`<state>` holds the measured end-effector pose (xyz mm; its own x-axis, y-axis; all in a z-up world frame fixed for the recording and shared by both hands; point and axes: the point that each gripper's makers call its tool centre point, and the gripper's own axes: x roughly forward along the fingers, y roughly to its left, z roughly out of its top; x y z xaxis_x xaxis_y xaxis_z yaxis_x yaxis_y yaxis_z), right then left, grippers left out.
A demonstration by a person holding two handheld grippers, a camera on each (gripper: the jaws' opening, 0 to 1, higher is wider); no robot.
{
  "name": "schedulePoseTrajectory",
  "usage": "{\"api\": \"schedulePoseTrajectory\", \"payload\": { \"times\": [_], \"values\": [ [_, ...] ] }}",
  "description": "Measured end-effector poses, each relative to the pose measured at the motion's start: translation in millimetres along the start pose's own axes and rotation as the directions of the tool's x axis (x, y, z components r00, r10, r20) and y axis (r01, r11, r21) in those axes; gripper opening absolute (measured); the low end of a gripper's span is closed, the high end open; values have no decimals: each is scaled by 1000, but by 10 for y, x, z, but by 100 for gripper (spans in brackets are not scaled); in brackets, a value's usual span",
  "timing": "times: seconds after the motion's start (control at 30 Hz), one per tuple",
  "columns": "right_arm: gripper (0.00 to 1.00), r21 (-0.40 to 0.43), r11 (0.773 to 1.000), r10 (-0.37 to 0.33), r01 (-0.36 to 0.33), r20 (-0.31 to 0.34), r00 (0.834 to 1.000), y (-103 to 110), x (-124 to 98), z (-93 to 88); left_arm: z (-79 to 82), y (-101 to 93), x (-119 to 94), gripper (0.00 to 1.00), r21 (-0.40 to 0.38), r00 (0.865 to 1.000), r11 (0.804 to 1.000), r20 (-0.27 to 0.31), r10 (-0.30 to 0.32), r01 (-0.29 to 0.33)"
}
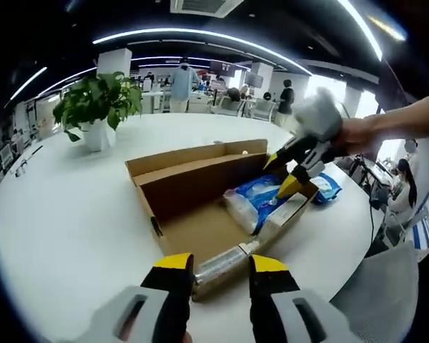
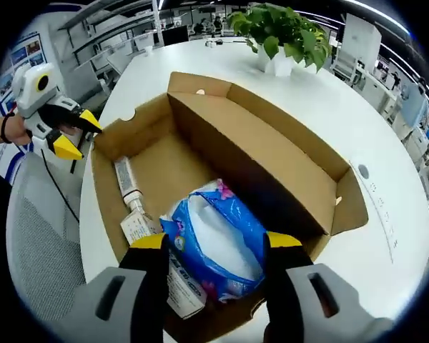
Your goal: Operate the shoe box by opening the lid, removing the specified soft item, and placing it in the target area until the item is outside and the box remains undamaged.
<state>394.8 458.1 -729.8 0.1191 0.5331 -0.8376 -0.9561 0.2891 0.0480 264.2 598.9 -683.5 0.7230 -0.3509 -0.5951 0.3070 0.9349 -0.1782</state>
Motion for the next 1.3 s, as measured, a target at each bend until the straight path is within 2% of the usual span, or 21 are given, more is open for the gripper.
{"api": "schedulePoseTrajectory", "payload": {
  "times": [0.27,0.57,0.83,1.13,1.3],
  "values": [
    [57,-44,999,23,-25,-48,999,19,157,2,-10,56,5,31,-3,1000,1000,5,8,-8],
    [57,-93,994,45,-55,-101,994,43,342,2,58,57,25,31,-18,999,1000,39,-6,6],
    [60,-120,989,67,-84,-140,988,55,392,-6,62,58,34,31,-25,999,1000,44,-3,4],
    [64,-147,979,106,-138,-207,973,64,502,-41,80,72,73,31,-23,999,1000,48,-6,7],
    [61,-200,968,103,-154,-245,964,133,569,-78,106,111,81,31,-26,998,1000,55,-2,3]
  ]
}}
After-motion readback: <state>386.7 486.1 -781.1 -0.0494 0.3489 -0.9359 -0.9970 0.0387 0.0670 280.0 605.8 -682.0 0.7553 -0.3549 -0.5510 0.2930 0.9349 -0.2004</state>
